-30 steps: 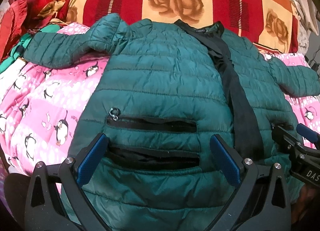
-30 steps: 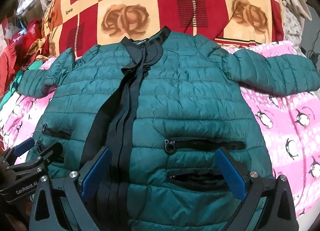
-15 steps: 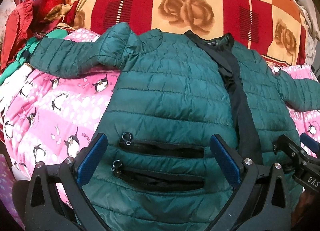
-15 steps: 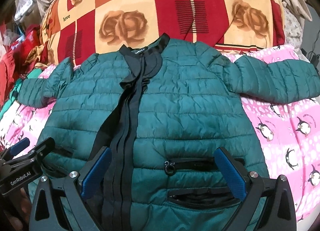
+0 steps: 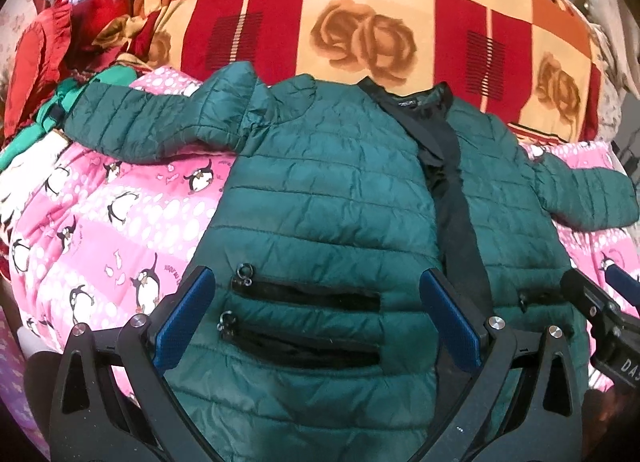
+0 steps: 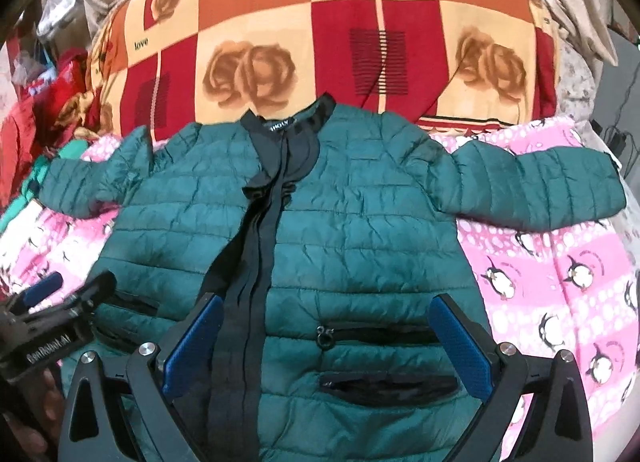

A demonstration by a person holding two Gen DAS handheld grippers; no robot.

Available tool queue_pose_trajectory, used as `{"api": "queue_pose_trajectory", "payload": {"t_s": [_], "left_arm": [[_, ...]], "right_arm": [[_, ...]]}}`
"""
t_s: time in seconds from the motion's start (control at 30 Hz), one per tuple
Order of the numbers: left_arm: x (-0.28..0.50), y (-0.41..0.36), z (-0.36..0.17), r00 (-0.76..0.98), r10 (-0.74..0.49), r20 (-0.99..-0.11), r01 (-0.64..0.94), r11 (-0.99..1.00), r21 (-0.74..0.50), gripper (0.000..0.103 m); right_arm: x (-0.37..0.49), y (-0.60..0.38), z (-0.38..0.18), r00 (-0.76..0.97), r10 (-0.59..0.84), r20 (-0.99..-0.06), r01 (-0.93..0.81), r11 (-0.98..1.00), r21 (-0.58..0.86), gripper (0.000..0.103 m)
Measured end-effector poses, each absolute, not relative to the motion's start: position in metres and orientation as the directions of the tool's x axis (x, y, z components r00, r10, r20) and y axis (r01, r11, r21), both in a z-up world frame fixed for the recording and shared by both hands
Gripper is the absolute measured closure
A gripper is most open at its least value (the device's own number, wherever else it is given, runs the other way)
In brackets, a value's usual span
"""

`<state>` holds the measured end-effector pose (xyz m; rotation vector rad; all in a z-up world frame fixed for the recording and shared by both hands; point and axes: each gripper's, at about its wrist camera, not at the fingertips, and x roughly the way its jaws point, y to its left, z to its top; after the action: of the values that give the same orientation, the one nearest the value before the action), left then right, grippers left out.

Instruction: Fold large clothes

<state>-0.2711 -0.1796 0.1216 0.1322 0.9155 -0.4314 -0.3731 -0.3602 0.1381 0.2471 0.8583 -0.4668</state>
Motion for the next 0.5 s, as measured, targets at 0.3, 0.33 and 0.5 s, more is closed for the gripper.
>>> {"api": "queue_pose_trajectory", "payload": {"t_s": [0.3,0.33,0.5], "left_arm": [[-0.305,-0.169,0.148,0.583,-0.339,-0.738,0.449,0.892,-0.054,0.001],[-0.307,-0.167,0.149,0.586,-0.339,-0.736,0.449,0.892,-0.053,0.001],[-0.316,-0.161,0.153,0.613,-0.330,-0.718,0.444,0.895,-0.032,0.001]], "right_arm": [[-0.399,-0.347,0.148,0.599,-0.285,-0.748,0.507,0.858,0.079,0.000],[-0.400,-0.345,0.149,0.596,-0.291,-0.749,0.508,0.859,0.071,0.000],[-0.412,-0.337,0.150,0.597,-0.305,-0.742,0.508,0.860,0.055,0.000]]}}
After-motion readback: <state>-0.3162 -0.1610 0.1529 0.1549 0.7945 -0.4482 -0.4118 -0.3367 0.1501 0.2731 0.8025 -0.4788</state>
